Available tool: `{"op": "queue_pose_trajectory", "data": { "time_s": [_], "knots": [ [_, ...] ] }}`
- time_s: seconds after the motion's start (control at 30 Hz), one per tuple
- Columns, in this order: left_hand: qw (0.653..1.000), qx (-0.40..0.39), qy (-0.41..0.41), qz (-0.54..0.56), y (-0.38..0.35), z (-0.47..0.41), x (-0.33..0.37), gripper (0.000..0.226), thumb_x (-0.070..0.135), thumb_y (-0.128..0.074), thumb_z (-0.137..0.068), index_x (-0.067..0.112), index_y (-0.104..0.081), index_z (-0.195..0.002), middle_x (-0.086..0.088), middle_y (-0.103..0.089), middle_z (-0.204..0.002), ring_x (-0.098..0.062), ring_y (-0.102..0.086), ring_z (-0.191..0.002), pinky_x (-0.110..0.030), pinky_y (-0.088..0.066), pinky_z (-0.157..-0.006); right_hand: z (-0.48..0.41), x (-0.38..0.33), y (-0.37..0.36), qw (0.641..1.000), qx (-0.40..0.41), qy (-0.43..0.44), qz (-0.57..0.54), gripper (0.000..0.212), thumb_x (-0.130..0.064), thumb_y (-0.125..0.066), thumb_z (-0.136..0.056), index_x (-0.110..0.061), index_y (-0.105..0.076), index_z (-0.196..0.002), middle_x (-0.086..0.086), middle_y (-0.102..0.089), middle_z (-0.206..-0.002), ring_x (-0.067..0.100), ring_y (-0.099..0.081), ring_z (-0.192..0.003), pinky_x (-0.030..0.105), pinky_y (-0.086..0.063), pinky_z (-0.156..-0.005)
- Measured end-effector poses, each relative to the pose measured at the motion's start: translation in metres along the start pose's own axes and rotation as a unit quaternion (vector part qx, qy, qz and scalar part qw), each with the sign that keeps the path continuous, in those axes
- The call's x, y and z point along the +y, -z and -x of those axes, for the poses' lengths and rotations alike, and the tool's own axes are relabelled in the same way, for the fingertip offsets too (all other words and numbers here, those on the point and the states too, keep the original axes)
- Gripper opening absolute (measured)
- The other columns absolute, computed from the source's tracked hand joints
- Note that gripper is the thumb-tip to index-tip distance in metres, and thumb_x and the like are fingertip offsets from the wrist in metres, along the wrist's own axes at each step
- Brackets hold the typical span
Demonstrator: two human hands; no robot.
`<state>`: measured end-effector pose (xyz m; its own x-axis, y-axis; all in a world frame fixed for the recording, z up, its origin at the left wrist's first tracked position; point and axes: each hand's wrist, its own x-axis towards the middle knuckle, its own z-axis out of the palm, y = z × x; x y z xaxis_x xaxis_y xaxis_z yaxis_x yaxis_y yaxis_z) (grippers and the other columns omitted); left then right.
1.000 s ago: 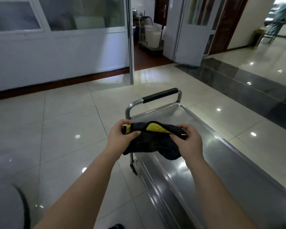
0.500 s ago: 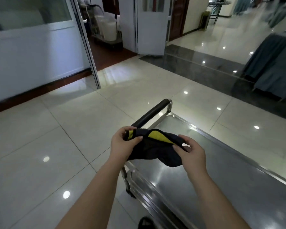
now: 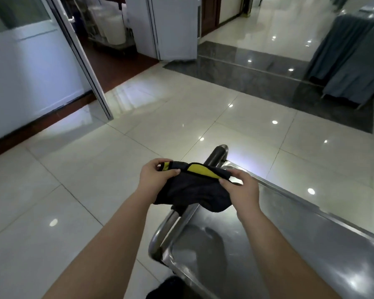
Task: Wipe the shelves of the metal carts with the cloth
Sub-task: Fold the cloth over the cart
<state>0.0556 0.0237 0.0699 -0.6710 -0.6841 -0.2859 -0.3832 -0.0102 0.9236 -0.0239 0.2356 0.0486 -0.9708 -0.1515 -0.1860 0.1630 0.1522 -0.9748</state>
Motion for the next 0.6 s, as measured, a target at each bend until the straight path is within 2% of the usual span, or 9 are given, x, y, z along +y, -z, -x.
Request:
{"op": "queue_pose_trajectory", "data": {
  "time_s": [0.1,0.17,0.23,0.37,0.5,0.6],
  "knots": [
    [0.999,-0.051,0.007,0.0,-0.015,-0.057,0.005,0.035,0.017,-0.087,-0.063,0.026,-0.069,-0.093,-0.004,-0.066,-0.104,-0.021,-0.067,-0.089,-0.039,-0.059,-0.079,-0.032,-0.002,-0.014,0.999,0.035,-0.02,-0.015,0.027,-0.009,-0.075,-0.079,-0.027,-0.07,-0.098,-0.008,-0.067,-0.109,0.014,-0.067,-0.089,0.03,-0.055,-0.079],
    [0.995,-0.09,0.012,-0.029,-0.029,-0.088,0.001,0.036,0.015,-0.084,-0.067,0.024,-0.068,-0.098,-0.008,-0.065,-0.106,-0.022,-0.065,-0.09,-0.036,-0.057,-0.078,-0.044,0.003,-0.024,0.998,0.061,-0.025,0.002,0.035,-0.006,-0.07,-0.083,-0.025,-0.066,-0.113,-0.01,-0.063,-0.116,0.011,-0.062,-0.093,0.025,-0.05,-0.084],
    [0.987,-0.143,0.048,-0.049,-0.043,-0.11,-0.009,0.039,0.014,-0.083,-0.07,0.024,-0.065,-0.103,-0.008,-0.063,-0.107,-0.022,-0.063,-0.089,-0.032,-0.055,-0.072,-0.05,0.013,-0.036,0.996,0.066,-0.05,0.028,0.045,-0.005,-0.064,-0.088,-0.023,-0.059,-0.129,-0.01,-0.056,-0.121,0.012,-0.056,-0.104,0.023,-0.044,-0.09],
    [0.966,-0.221,0.123,-0.06,-0.065,-0.126,-0.029,0.046,0.018,-0.081,-0.075,0.022,-0.058,-0.114,-0.001,-0.058,-0.102,-0.018,-0.06,-0.082,-0.031,-0.053,-0.065,-0.051,0.041,-0.058,0.992,0.045,-0.109,0.055,0.055,-0.007,-0.057,-0.093,-0.021,-0.044,-0.144,-0.001,-0.053,-0.136,0.02,-0.051,-0.124,0.024,-0.041,-0.095],
    [0.957,-0.261,0.125,-0.03,-0.071,-0.125,-0.046,0.044,0.022,-0.074,-0.083,0.021,-0.053,-0.121,0.002,-0.06,-0.099,-0.017,-0.061,-0.086,-0.035,-0.055,-0.077,-0.044,0.053,-0.074,0.987,0.062,-0.11,0.103,0.059,-0.013,-0.051,-0.097,-0.027,-0.031,-0.15,-0.002,-0.042,-0.147,0.019,-0.041,-0.133,0.031,-0.034,-0.11],
    [0.959,-0.262,0.032,-0.102,-0.071,-0.133,-0.051,0.046,0.024,-0.07,-0.082,0.029,-0.054,-0.125,0.003,-0.054,-0.121,-0.016,-0.056,-0.103,-0.038,-0.05,-0.094,-0.042,0.055,-0.081,0.98,0.081,-0.094,0.154,0.058,-0.014,-0.053,-0.096,-0.025,-0.033,-0.15,-0.001,-0.041,-0.148,0.02,-0.04,-0.134,0.033,-0.031,-0.114]
  ]
}}
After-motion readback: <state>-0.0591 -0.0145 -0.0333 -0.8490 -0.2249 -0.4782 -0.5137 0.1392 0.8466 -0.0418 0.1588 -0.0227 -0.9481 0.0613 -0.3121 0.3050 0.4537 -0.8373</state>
